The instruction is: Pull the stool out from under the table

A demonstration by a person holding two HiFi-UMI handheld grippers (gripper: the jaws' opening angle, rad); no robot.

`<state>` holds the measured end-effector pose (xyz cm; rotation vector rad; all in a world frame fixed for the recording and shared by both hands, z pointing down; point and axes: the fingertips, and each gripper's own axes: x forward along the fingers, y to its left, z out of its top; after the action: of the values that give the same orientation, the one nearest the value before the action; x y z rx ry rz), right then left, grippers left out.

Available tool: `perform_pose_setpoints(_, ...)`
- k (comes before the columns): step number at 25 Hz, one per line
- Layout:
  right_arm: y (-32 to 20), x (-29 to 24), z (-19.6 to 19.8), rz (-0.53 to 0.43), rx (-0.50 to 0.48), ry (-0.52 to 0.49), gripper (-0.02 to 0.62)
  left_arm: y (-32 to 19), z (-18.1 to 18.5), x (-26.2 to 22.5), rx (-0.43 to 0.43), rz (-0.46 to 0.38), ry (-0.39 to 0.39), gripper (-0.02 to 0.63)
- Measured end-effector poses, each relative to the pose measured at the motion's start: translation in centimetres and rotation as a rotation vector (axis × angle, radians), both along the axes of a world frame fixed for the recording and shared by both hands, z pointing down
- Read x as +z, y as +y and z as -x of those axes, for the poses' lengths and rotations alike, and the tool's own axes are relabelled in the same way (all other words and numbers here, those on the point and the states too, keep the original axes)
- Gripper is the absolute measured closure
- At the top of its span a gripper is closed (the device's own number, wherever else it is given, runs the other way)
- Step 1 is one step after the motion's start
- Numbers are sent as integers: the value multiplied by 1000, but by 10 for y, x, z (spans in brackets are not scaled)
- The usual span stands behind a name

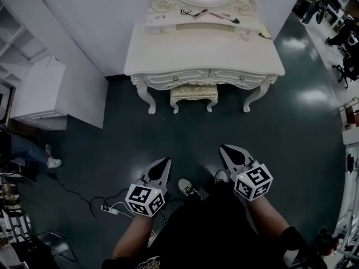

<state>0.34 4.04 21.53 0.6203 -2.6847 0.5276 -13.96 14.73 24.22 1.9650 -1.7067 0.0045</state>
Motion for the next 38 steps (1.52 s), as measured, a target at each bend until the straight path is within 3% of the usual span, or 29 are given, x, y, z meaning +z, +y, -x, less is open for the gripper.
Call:
perform_pose_setpoints(6,-27,12,4,6,29,4,568,-23,12,12,-7,22,-16,598)
perform_pose_setpoints(17,-115,57,5,-32,14,45,568,-96,23,43,-59,11,-132,598)
perform_pose_setpoints(29,-205,143,28,-26,-13,71,566,-173,58,144,-123,143,-141,598)
perform_pose_setpoints(38,-237,230,49,-76,-5,57,566,-221,86,243,-132,110,-161,598)
